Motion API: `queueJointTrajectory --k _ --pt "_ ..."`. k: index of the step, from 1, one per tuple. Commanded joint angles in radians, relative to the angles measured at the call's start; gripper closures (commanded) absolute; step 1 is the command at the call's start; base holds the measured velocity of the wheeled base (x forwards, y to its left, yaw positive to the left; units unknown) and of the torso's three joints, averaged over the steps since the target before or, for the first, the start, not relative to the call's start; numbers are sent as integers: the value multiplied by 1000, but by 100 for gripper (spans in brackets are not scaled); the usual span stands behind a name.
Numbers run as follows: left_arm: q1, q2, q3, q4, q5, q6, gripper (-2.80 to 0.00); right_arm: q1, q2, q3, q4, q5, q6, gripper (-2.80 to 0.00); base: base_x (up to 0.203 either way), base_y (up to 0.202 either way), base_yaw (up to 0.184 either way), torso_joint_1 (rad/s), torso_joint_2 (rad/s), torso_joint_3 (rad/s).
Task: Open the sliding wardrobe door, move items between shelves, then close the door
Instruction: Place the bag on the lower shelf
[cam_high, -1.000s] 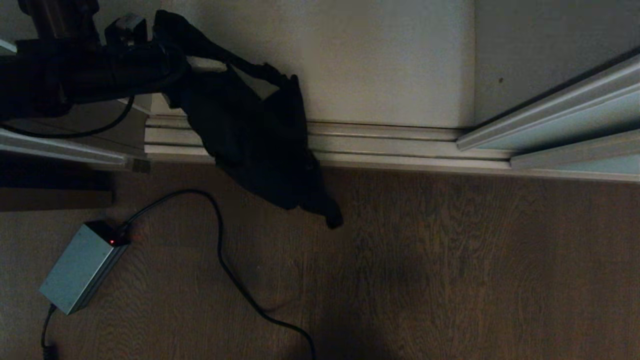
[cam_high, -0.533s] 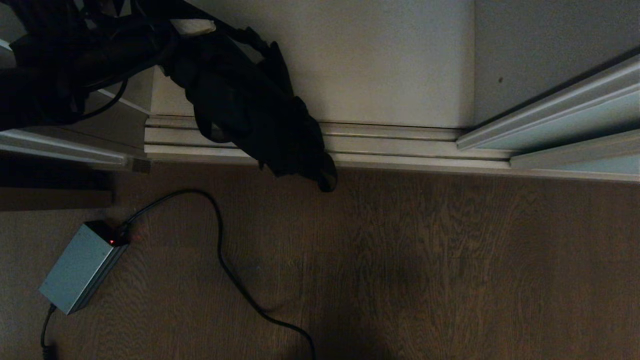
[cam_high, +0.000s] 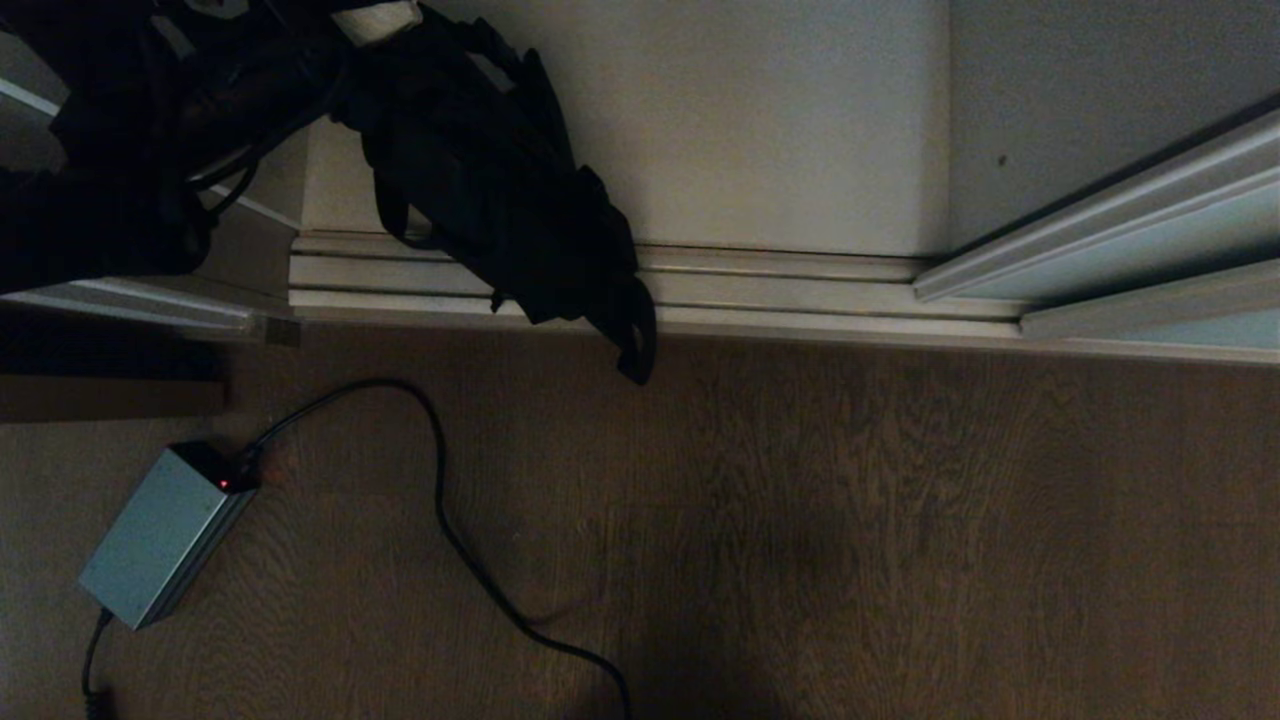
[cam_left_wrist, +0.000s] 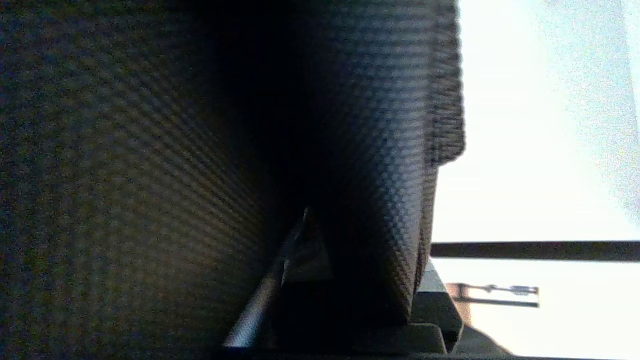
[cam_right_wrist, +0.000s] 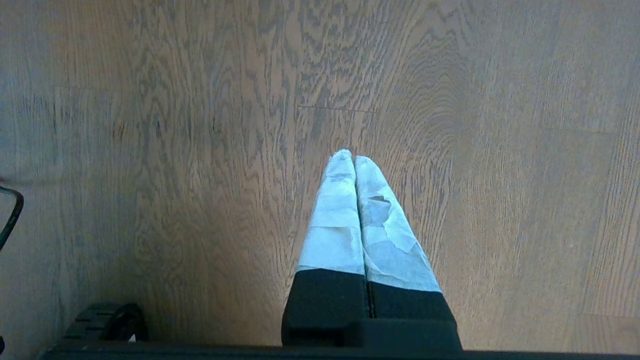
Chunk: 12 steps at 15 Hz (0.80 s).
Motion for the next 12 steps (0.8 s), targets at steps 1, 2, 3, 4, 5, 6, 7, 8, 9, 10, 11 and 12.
queueJointTrajectory --k 1,2,3,4,5,6,7,8,9,10,11,12 --pt "9 70 -2 -107 12 -3 0 0 -3 0 0 0 0 0 0 0 0 0 0 0" --pt "15 74 -4 -161 15 -3 0 1 -3 0 0 0 0 0 0 0 0 0 0 0" --pt "19 74 -4 -195 17 -4 0 0 -3 0 0 0 0 0 0 0 0 0 0 0" --pt "21 70 -4 -212 23 -5 0 1 -3 0 0 0 0 0 0 0 0 0 0 0" --pt "26 70 -4 -223 25 -5 0 1 -3 0 0 0 0 0 0 0 0 0 0 0" --pt "36 72 -4 -250 27 -3 0 0 -3 0 0 0 0 0 0 0 0 0 0 0" --pt "42 71 -4 -265 28 -1 0 1 -3 0 0 0 0 0 0 0 0 0 0 0" --pt "52 70 -4 -268 27 2 0 1 -3 0 0 0 0 0 0 0 0 0 0 0" --pt "62 69 -5 -272 22 8 0 0 -3 0 0 0 0 0 0 0 0 0 0 0" --pt "65 70 -4 -290 21 13 0 1 -3 0 0 0 0 0 0 0 0 0 0 0" --pt "65 75 -4 -296 25 12 0 1 -3 0 0 0 0 0 0 0 0 0 0 0" --pt "64 83 -4 -288 26 11 0 1 -3 0 0 0 0 0 0 0 0 0 0 0"
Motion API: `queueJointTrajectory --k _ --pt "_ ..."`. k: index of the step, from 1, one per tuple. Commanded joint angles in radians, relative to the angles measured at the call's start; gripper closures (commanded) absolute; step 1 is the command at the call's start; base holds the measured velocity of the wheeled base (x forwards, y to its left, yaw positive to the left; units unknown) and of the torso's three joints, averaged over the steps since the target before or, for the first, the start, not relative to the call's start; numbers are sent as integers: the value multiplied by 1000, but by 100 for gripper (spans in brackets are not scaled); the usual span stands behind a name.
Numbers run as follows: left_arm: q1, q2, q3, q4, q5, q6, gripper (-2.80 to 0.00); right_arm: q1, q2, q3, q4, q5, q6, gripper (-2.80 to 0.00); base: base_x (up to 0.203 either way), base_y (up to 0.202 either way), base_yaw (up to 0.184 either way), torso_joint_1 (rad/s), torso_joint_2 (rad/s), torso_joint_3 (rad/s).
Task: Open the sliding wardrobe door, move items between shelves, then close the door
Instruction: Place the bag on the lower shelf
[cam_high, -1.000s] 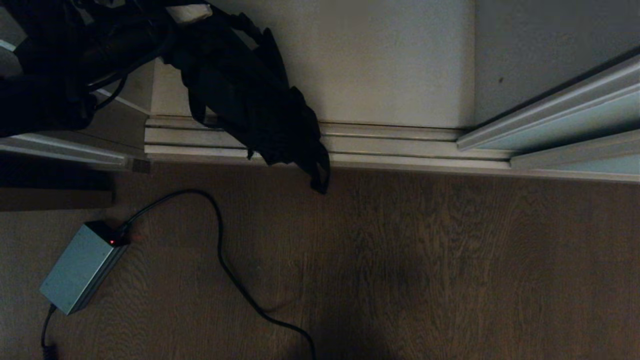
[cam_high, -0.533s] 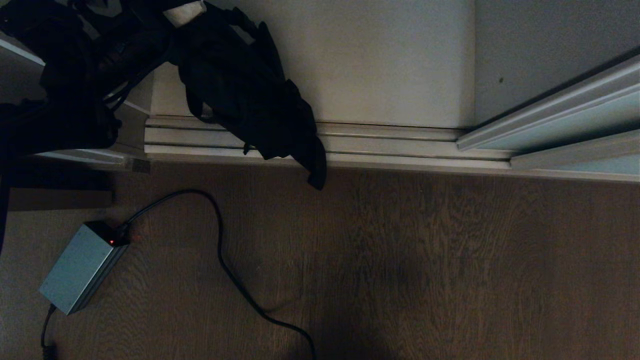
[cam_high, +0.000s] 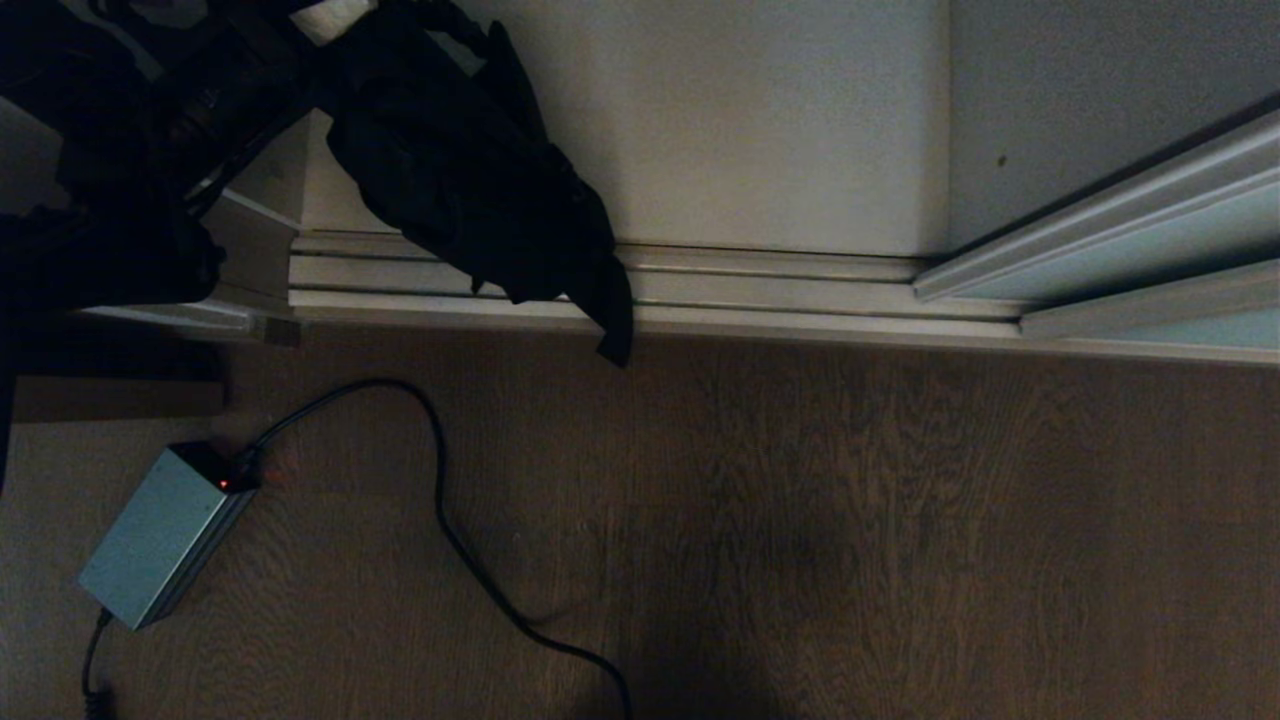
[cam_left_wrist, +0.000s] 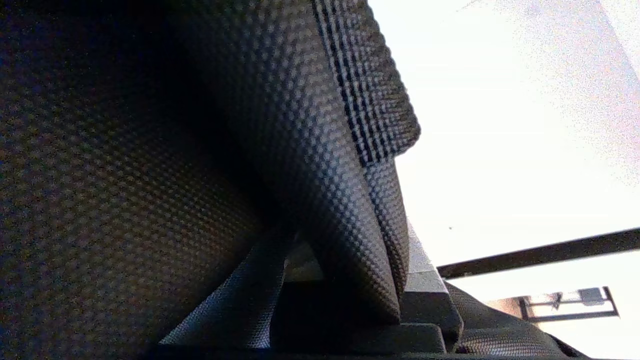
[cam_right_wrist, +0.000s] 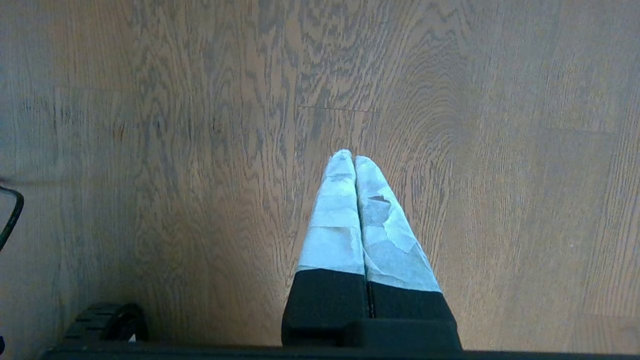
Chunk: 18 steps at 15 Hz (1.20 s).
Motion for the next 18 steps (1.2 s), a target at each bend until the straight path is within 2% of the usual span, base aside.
queueJointTrajectory --k 1,3,5,7,10,13,16,18 --pt "2 15 0 1 -3 -6 0 0 -3 0 0 0 0 0 0 0 0 0 0 0" --pt "10 22 2 3 26 -7 0 1 -3 0 0 0 0 0 0 0 0 0 0 0" --pt "6 47 2 -1 26 1 0 1 -3 0 0 0 0 0 0 0 0 0 0 0" --pt "-27 69 11 6 24 23 0 0 -3 0 0 0 0 0 0 0 0 0 0 0" --pt "-54 77 8 84 20 26 0 0 -3 0 0 0 0 0 0 0 0 0 0 0" --pt "-70 79 8 89 11 25 0 1 -3 0 0 0 0 0 0 0 0 0 0 0" --pt "-98 84 8 181 11 28 0 0 -3 0 0 0 0 0 0 0 0 0 0 0" --pt "-98 80 8 183 8 25 0 0 -3 0 0 0 0 0 0 0 0 0 0 0"
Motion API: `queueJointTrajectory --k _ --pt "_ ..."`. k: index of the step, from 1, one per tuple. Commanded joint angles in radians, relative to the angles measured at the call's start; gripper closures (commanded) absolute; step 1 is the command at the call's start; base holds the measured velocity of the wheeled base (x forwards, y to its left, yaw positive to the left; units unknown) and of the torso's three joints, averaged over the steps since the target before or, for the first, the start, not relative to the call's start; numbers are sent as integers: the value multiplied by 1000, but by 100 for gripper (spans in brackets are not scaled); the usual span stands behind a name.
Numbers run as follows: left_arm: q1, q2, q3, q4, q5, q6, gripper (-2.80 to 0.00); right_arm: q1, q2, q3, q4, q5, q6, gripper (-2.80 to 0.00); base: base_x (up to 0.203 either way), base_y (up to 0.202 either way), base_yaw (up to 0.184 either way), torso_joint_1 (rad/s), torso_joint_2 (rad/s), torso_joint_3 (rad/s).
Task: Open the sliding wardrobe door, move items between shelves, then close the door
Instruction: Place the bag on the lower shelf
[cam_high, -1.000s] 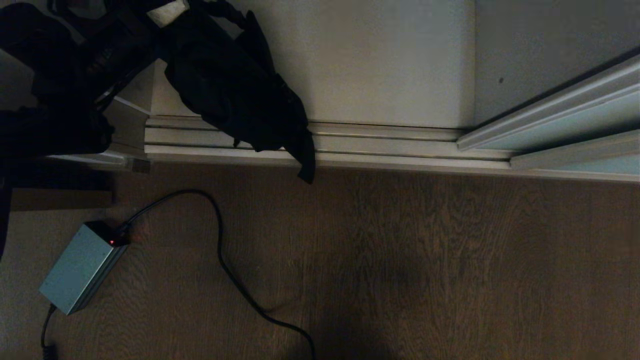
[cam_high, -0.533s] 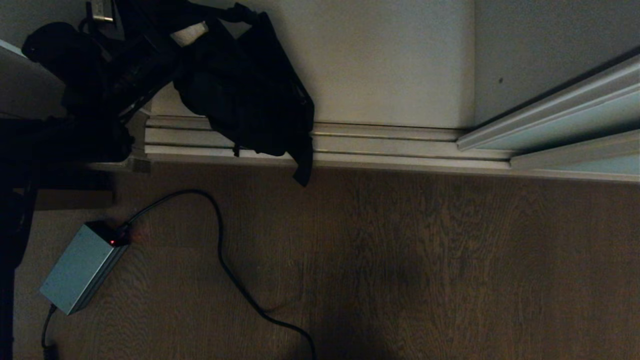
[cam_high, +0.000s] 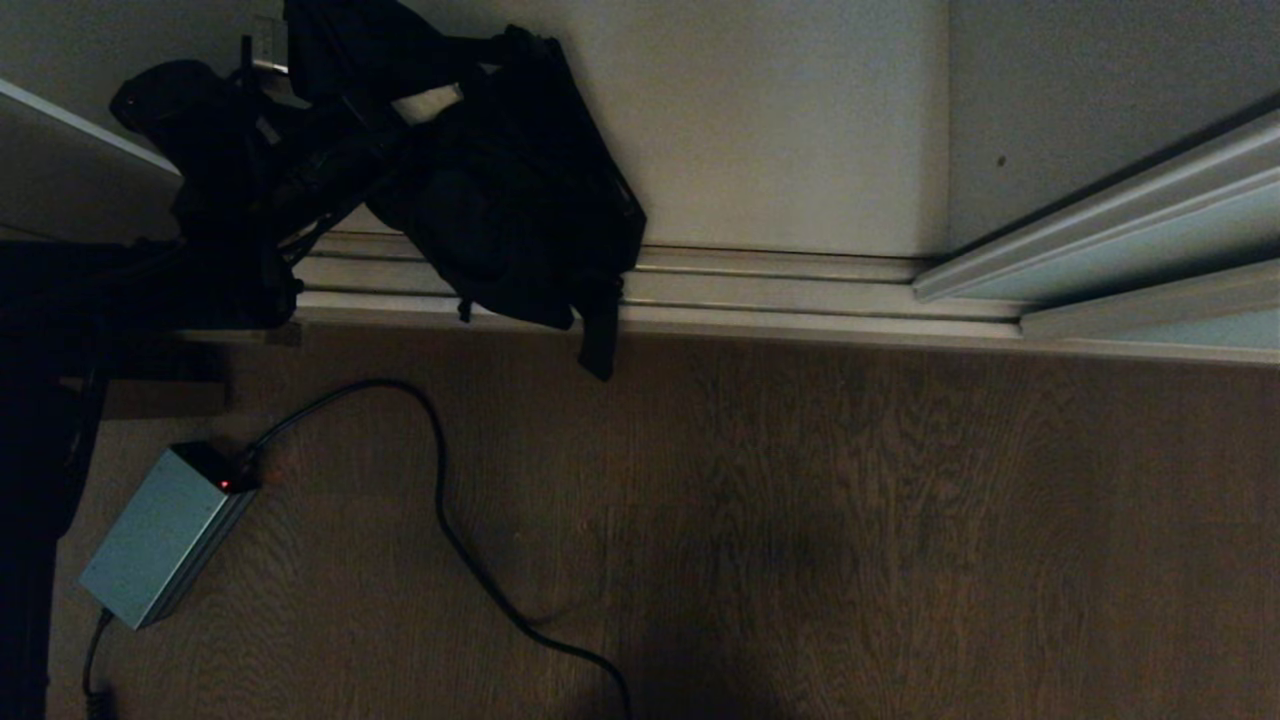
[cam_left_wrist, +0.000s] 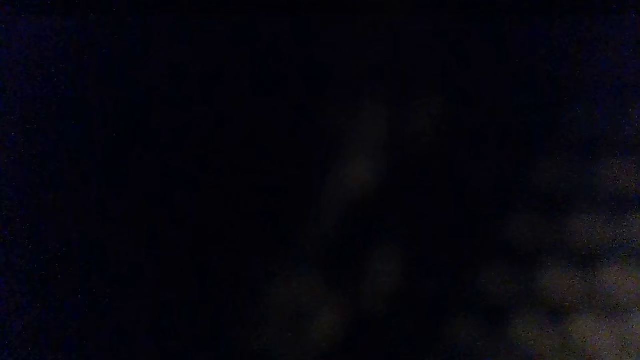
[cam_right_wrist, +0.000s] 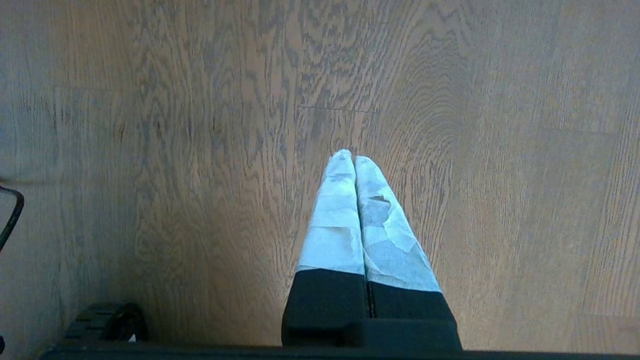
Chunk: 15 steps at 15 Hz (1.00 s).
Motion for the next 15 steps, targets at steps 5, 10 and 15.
queueJointTrajectory --k 5,10,15 --pt "-3 3 0 6 -24 -13 0 0 -3 0 0 0 0 0 30 0 -1 -2 0 0" --pt "-5 0 -1 1 -18 -11 0 0 -3 0 0 0 0 0 183 0 0 4 2 2" --pt "3 -14 -9 -64 -17 9 0 1 -3 0 0 0 0 0 0 0 0 0 0 0"
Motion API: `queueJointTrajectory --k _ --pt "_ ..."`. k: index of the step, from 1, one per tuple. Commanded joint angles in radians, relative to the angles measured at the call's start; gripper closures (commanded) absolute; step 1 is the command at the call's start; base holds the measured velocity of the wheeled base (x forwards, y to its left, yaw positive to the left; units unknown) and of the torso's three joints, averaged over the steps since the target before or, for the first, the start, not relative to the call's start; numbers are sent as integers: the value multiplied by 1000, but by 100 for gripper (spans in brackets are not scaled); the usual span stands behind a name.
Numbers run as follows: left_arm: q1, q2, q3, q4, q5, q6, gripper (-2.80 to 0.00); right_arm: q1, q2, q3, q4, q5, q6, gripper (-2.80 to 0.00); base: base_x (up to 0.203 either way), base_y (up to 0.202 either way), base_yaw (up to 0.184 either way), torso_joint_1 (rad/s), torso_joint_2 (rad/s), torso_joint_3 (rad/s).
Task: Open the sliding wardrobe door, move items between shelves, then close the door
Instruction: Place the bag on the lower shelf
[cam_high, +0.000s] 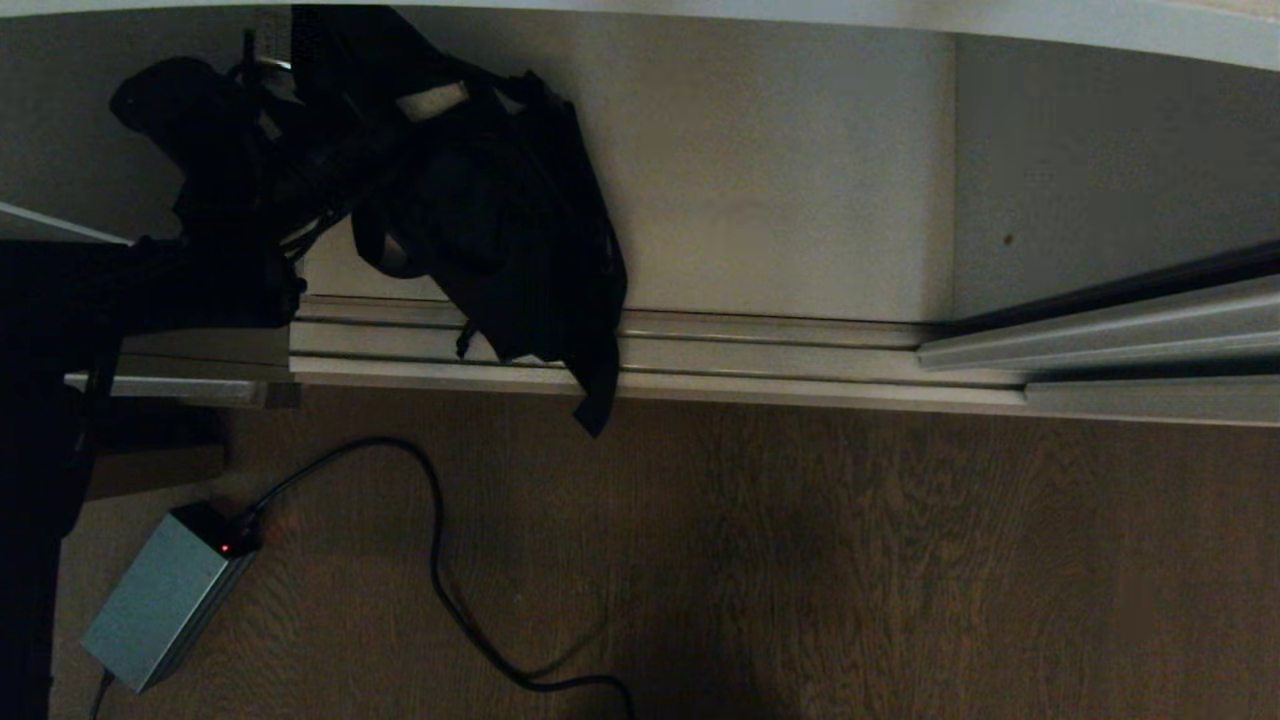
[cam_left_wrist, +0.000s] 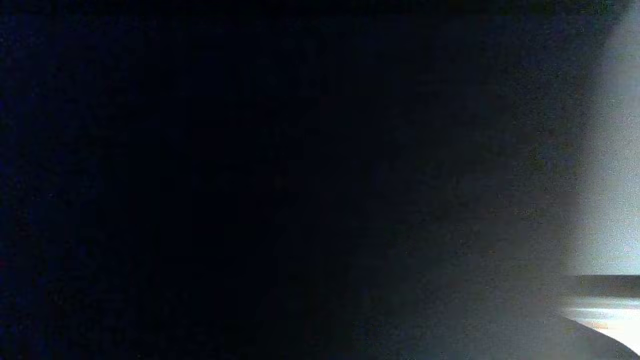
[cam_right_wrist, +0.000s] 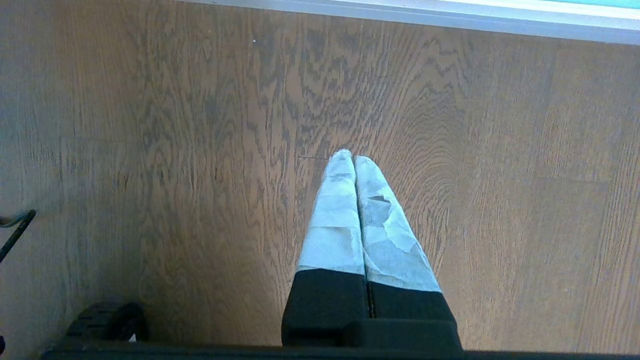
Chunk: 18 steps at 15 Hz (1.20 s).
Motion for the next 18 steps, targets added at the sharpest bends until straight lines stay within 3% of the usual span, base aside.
queueJointTrajectory --k 1,4,8,9,13,18 --pt "6 -9 -1 -74 -6 -2 0 0 -3 0 0 0 0 0 0 0 0 0 0 0" --pt "22 -13 -1 -158 -4 5 0 1 -3 0 0 0 0 0 0 0 0 0 0 0" --pt "21 10 1 -161 5 10 0 0 -3 0 0 0 0 0 0 0 0 0 0 0" --pt "21 14 1 -156 7 11 -280 0 -3 0 0 0 0 0 0 0 0 0 0 0" --pt "21 4 1 -92 7 9 -280 0 -3 0 0 0 0 0 0 0 0 0 0 0" --pt "21 -62 3 230 6 13 -280 1 -3 0 0 0 0 0 0 0 0 0 0 0"
